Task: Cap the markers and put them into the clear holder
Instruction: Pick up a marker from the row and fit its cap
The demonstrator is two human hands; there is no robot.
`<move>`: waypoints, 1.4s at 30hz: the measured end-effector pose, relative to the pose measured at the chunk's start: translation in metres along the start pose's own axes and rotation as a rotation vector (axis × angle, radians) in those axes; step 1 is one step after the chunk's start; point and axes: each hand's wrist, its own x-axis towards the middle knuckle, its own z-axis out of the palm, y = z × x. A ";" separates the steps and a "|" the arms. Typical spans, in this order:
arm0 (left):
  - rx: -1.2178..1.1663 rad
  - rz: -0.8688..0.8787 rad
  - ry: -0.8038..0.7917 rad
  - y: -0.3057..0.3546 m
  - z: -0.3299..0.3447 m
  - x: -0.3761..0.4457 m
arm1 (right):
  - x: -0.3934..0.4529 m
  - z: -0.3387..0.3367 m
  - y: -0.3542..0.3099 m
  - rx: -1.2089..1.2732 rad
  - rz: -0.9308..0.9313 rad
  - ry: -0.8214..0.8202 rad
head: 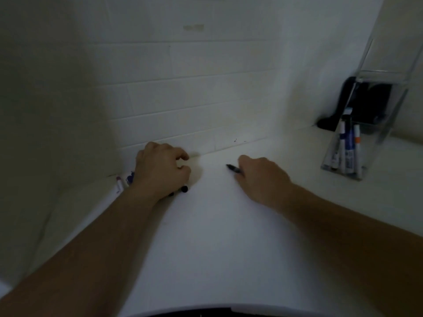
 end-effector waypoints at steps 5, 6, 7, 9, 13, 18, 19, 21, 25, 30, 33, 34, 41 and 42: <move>0.040 -0.011 -0.128 0.007 0.003 -0.001 | -0.019 -0.009 0.047 0.288 0.120 0.135; 0.056 -0.010 -0.149 0.007 0.003 0.000 | -0.021 -0.011 0.050 0.390 0.154 0.155; 0.074 -0.009 -0.164 0.007 0.003 0.002 | -0.020 -0.013 0.052 0.468 0.181 0.162; 0.106 -0.013 -0.173 0.006 0.003 0.004 | -0.019 -0.014 0.055 0.522 0.188 0.152; 0.111 -0.027 -0.196 0.005 0.004 0.008 | -0.017 -0.012 0.060 0.600 0.190 0.131; 0.082 -0.036 -0.117 0.009 0.004 0.011 | -0.015 -0.010 0.063 0.645 0.152 0.122; 0.052 -0.015 -0.058 0.011 0.004 0.011 | -0.015 -0.009 0.064 0.649 0.143 0.129; -0.101 0.064 0.021 0.018 0.004 0.010 | -0.015 -0.008 0.064 0.663 0.122 0.144; -0.359 0.178 0.019 0.049 0.002 -0.004 | -0.015 -0.007 0.063 0.640 0.033 0.172; -0.588 0.148 0.004 0.064 0.006 -0.015 | -0.016 -0.010 0.054 0.550 -0.132 0.242; -0.610 0.143 0.013 0.063 0.007 -0.015 | -0.015 -0.008 0.050 0.483 -0.209 0.224; -0.604 0.151 0.013 0.063 0.007 -0.015 | -0.015 -0.008 0.049 0.463 -0.220 0.217; -0.493 0.220 0.032 0.065 0.007 -0.014 | -0.018 -0.006 0.049 0.383 -0.248 0.183; -0.458 0.254 0.038 0.065 0.008 -0.014 | -0.019 -0.006 0.049 0.344 -0.254 0.174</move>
